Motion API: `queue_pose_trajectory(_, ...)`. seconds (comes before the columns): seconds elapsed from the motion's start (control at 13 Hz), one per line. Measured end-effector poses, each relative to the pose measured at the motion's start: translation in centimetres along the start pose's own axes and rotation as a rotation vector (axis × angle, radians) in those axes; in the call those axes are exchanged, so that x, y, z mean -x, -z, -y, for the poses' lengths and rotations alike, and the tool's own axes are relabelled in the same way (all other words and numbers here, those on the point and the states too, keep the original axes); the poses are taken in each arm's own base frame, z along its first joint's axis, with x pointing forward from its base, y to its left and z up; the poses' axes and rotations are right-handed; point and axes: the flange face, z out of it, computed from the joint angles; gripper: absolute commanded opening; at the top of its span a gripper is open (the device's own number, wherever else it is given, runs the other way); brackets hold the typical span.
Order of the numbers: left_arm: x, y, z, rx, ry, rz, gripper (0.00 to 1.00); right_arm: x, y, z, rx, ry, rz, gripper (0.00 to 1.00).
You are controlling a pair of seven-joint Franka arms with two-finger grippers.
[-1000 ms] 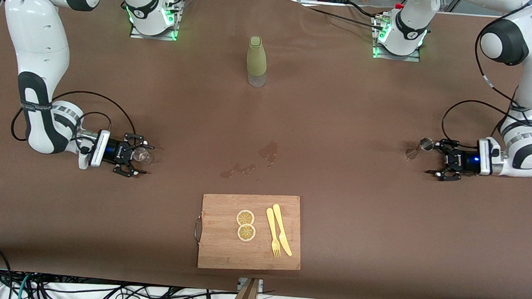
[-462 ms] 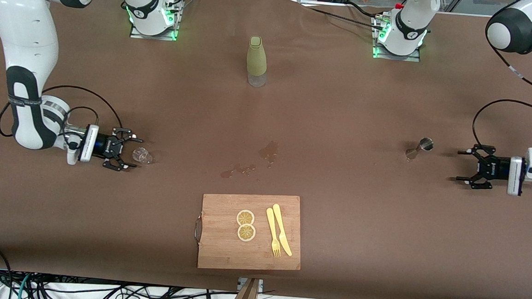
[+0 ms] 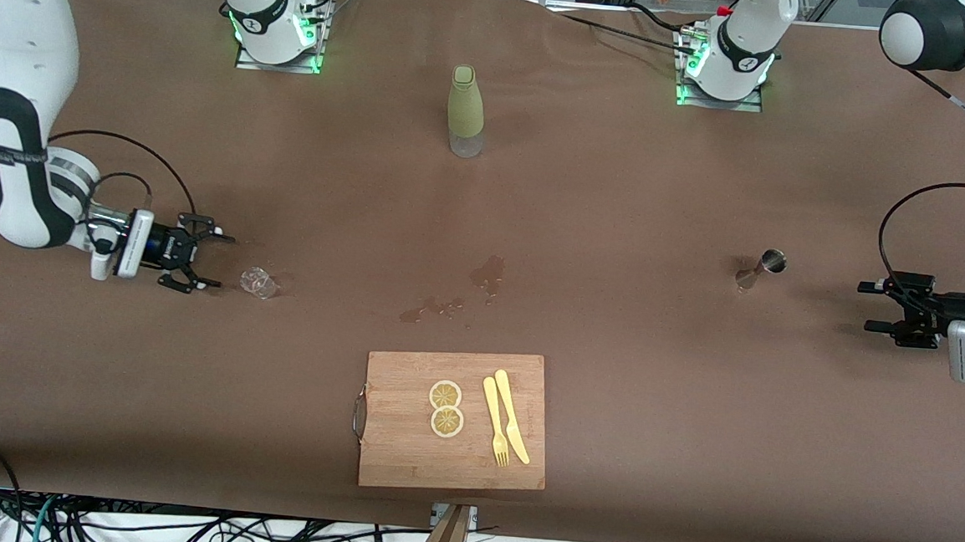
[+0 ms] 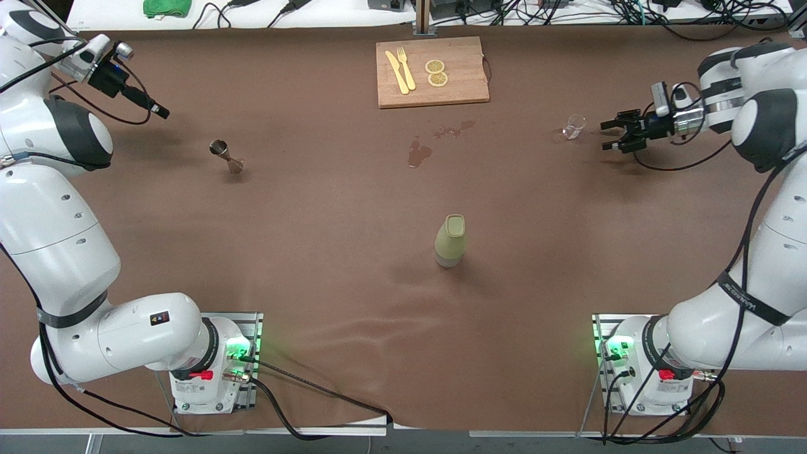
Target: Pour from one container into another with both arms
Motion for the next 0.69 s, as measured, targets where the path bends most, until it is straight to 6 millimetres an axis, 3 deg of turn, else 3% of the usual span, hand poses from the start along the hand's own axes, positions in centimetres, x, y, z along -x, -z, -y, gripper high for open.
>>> queue_pose_trajectory(0.23,-2.9,0.6,-2.0,-0.068,0.109,0.043,1.0,-4.9,5.9,2.0,0.012,-0.127,0.127,1.0)
queue_pose_trajectory(0.38,-5.3,1.1,-4.4,-0.108,0.195,0.071,1.0,-8.1,9.2,3.6,0.038,-0.246,0.237,1.0)
queue_pose_trajectory(0.69,-11.5,2.6,-12.3,-0.24,0.288,0.139,1.0,-13.6,13.7,6.7,0.149,-0.472,0.407,1.0)
